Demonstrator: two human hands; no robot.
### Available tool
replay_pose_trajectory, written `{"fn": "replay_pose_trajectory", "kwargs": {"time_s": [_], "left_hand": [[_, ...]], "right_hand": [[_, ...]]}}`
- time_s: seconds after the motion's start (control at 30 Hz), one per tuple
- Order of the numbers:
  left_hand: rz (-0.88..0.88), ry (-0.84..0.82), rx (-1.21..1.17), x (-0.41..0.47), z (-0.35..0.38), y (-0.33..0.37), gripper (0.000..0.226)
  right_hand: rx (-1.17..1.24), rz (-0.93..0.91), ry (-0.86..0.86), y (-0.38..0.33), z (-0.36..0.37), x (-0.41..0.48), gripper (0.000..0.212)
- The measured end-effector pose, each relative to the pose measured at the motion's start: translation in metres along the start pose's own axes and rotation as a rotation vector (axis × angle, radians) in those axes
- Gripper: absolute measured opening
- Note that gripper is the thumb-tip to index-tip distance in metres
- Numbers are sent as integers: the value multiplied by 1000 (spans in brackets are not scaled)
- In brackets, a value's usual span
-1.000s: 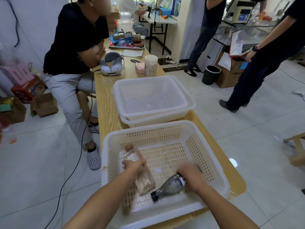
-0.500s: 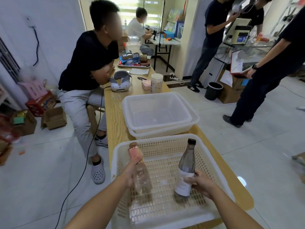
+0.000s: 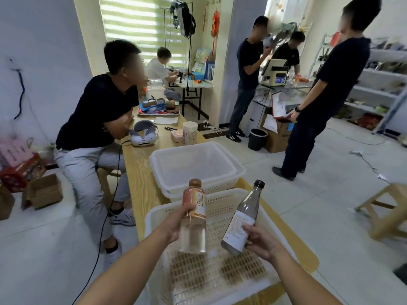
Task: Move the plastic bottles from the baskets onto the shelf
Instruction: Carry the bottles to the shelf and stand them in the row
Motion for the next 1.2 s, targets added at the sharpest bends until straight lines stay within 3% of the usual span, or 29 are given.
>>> {"fn": "replay_pose_trajectory", "kwargs": {"time_s": [0.17, 0.53, 0.73, 1.0, 1.2], "left_hand": [[0, -84, 81, -4, 22, 12, 46], [-202, -484, 274, -47, 111, -26, 45], [-365, -767, 358, -110, 197, -96, 48], [-593, -1108, 448, -230, 318, -217, 39], [-739, -1357, 464, -367, 395, -320, 27]], "right_hand": [[-26, -134, 142, -4, 18, -37, 41], [61, -424, 517, 42, 58, -206, 38], [136, -530, 686, 108, 84, -336, 37], [271, -695, 1095, 217, 131, -543, 31], [361, -836, 1401, 318, 211, -700, 20]]}}
Point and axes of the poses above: each hand's wrist, its own x-axis towards the middle knuckle, its own z-axis out of the palm, y = z × x, the point moved 4 cm from there along x, towards the middle knuckle, and after that the axes turned 15 degrees about -y, right-handed, at the moved point
